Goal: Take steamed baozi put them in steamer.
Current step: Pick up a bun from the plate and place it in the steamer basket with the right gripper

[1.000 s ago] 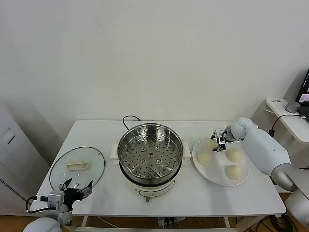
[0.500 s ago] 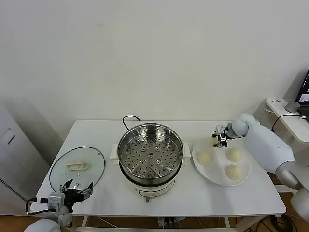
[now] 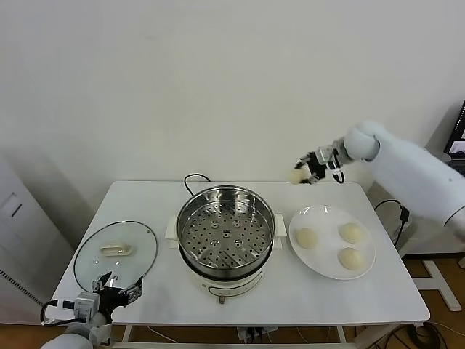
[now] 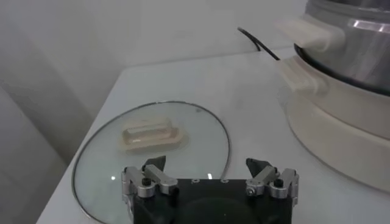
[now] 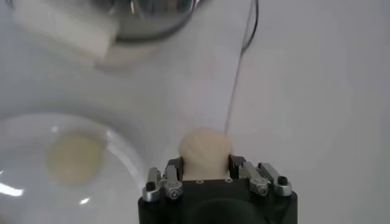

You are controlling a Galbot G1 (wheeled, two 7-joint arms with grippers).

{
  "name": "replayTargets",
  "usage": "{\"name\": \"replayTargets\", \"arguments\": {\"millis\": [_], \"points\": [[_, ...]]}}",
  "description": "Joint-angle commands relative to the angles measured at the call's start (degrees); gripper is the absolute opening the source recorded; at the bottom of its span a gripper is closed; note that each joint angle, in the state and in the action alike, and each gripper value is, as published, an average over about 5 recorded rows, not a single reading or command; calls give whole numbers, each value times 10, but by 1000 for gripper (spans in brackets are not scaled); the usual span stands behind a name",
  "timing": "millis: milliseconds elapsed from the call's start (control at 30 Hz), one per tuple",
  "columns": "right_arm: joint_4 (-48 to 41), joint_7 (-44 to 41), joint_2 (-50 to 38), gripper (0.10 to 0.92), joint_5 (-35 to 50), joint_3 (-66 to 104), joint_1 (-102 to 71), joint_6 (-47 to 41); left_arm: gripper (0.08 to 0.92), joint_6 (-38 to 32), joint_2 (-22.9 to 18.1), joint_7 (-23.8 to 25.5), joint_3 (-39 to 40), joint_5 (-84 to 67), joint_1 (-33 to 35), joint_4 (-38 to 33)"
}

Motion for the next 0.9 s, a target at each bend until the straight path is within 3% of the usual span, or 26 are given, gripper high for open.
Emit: {"name": "replayTargets", "arguments": {"millis": [33, 267, 433, 900], "points": [[57, -21, 22, 484, 57, -69, 94, 100, 823, -1, 0, 0, 1, 2, 2, -1], [22, -65, 111, 484, 31, -74, 97, 265, 823, -1, 1, 1, 3, 5, 3, -2], [24, -80, 154, 484, -13, -74, 89, 334, 823, -2, 1, 1, 5, 7, 4, -1], [25, -93, 198, 489, -196, -37, 3, 358, 823, -4, 1, 3, 10, 12, 3, 0]]}}
